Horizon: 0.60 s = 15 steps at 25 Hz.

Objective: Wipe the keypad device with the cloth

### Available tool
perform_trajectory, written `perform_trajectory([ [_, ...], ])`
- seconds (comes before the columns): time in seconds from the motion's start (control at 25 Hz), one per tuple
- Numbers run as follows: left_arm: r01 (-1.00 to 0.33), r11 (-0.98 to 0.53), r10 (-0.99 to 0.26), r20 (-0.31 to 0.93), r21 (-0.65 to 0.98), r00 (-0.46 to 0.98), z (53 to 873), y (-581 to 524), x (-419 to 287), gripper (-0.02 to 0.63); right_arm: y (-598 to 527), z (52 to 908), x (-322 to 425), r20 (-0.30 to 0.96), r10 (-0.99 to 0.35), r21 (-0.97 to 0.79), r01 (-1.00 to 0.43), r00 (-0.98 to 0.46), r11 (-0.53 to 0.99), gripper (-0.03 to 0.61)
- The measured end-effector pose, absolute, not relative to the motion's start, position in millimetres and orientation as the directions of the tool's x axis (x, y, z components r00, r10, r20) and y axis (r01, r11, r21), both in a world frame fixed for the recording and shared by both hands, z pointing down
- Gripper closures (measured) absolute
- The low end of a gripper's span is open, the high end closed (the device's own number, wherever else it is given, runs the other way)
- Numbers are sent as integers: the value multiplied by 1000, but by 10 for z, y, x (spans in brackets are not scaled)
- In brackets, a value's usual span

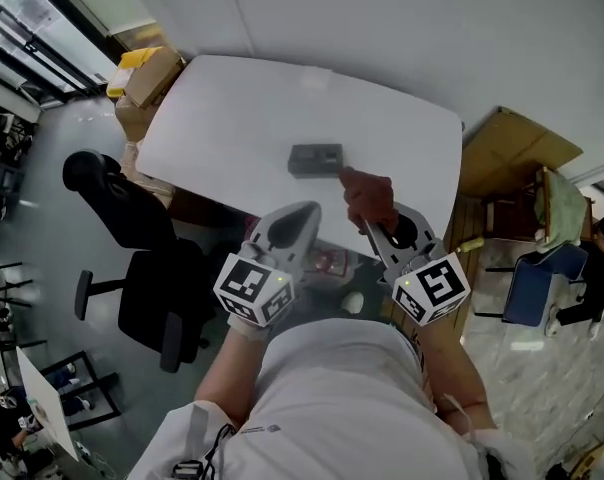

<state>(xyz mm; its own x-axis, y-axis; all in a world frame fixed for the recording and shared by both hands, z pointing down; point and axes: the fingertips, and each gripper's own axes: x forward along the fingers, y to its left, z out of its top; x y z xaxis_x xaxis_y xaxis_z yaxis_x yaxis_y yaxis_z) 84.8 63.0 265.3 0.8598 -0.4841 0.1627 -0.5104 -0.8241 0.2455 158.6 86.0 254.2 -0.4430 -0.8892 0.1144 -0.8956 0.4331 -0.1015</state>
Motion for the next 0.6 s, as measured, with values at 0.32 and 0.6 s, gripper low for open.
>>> perform_trajectory([
  [0.32,-521,-830,-510,110,200,853,2492,979,712,603,1202,2380,1478,78,-890,-41,-893,-449,447,538],
  [0.6,-494,-851,-482,106,178,870,2421,1049,527,603,1340,2319,1338,94,-901,-19,-906,-424,424,538],
])
